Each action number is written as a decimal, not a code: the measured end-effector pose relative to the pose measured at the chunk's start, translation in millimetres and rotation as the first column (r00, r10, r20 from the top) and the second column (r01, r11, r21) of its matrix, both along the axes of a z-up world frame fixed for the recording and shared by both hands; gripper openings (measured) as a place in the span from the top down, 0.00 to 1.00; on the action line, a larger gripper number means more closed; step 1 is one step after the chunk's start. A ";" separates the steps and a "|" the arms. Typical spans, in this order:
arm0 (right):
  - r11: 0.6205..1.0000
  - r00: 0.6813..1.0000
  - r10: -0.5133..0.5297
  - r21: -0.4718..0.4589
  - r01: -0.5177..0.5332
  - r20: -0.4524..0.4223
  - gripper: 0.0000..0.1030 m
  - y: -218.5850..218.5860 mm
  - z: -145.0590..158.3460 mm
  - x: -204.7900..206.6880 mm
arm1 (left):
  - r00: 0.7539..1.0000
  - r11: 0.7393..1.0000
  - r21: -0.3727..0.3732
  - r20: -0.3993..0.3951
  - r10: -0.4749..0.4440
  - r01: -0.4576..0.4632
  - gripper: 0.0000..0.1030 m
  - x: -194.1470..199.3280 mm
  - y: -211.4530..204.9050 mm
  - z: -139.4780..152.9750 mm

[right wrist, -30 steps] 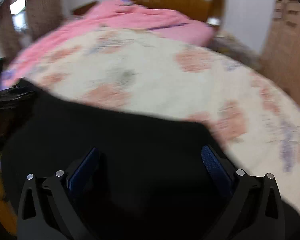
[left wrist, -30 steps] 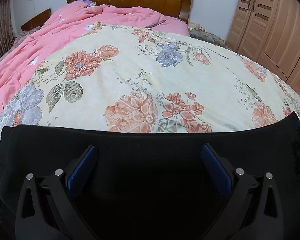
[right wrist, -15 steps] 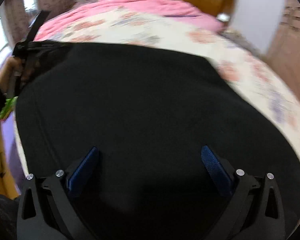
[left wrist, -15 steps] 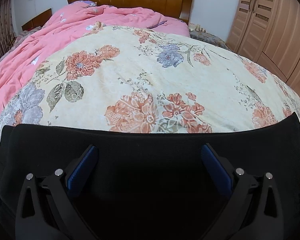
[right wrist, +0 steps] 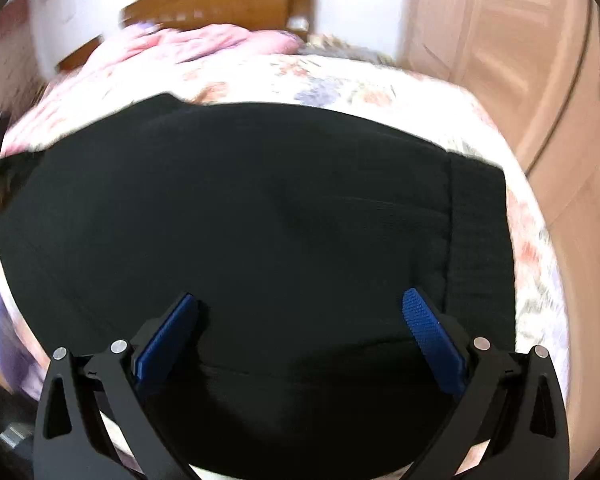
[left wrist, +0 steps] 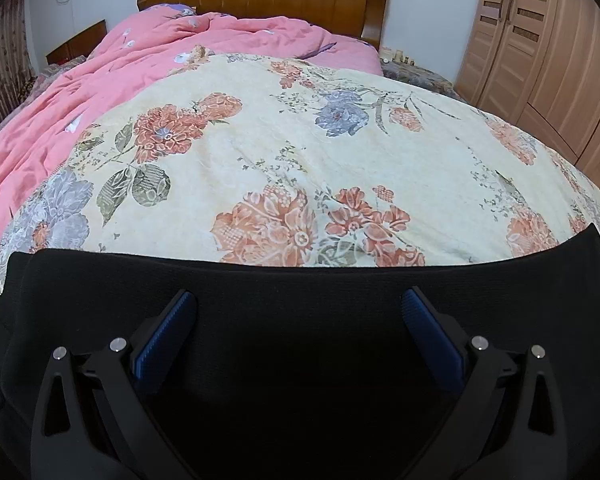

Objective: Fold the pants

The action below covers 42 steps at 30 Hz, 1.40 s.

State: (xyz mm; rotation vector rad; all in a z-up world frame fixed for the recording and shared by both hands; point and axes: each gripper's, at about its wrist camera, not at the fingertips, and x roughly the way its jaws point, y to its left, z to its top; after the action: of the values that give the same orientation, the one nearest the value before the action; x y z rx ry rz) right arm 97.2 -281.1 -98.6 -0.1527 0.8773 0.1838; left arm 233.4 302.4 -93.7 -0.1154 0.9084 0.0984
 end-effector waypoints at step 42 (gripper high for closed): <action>0.883 0.874 0.458 -0.026 -0.468 -0.165 0.04 331.5 -0.6 62.2 | 1.000 1.000 -0.011 0.020 0.007 -0.007 0.01 -5.2 -1.6 2.4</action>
State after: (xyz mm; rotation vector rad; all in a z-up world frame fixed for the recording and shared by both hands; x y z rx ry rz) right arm 159.4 50.4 -99.2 -0.4163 0.9917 0.6251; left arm 228.2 300.8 -91.3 -0.1297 0.8886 0.0982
